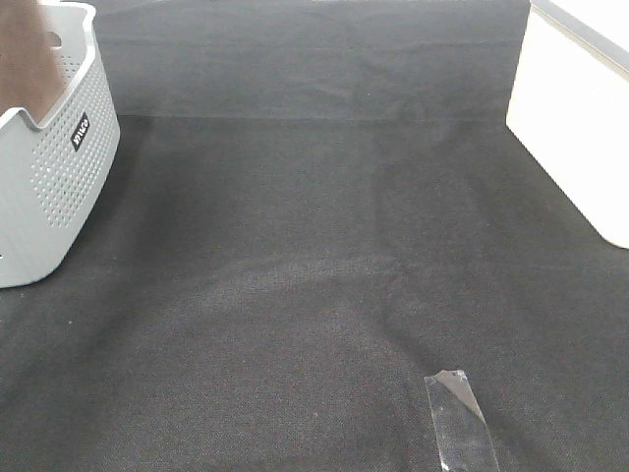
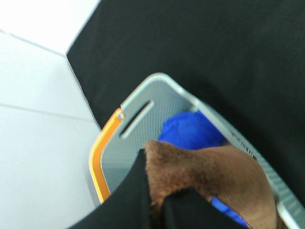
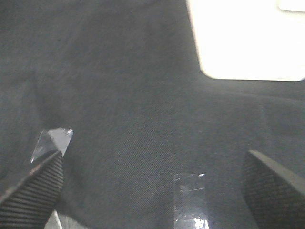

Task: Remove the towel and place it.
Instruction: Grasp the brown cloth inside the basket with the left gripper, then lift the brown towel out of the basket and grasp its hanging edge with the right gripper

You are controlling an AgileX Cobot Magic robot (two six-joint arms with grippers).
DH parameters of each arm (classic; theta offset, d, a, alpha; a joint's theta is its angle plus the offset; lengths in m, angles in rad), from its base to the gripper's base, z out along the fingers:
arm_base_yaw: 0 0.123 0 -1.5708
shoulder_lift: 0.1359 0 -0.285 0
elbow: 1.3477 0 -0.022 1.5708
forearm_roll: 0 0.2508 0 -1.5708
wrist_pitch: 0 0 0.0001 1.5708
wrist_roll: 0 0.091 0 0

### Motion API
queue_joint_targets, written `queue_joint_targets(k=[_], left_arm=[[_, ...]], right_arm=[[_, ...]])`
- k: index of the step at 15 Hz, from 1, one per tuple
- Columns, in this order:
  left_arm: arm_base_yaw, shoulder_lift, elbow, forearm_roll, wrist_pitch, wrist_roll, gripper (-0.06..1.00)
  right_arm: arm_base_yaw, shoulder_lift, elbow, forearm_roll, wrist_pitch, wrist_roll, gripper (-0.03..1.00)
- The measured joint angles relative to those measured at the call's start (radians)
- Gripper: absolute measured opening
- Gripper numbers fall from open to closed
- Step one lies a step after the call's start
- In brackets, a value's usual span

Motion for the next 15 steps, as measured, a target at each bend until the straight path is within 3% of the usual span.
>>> queue_joint_targets(k=[3, 8, 12, 15], left_arm=[[-0.062, -0.017, -0.057, 0.002, 0.003, -0.025, 0.0], [-0.154, -0.017, -0.076, 0.003, -0.036, -0.105, 0.0], [-0.26, -0.016, -0.076, -0.006, -0.155, -0.241, 0.0], [-0.318, 0.014, -0.078, -0.009, -0.18, -0.312, 0.0]], right_arm=[[0.0, 0.104, -0.02, 0.088, -0.074, -0.118, 0.96], [0.0, 0.349, -0.02, 0.318, -0.303, -0.338, 0.96], [0.0, 0.578, -0.02, 0.599, -0.474, -0.646, 0.96], [0.0, 0.738, -0.02, 0.859, -0.546, -0.928, 0.96]])
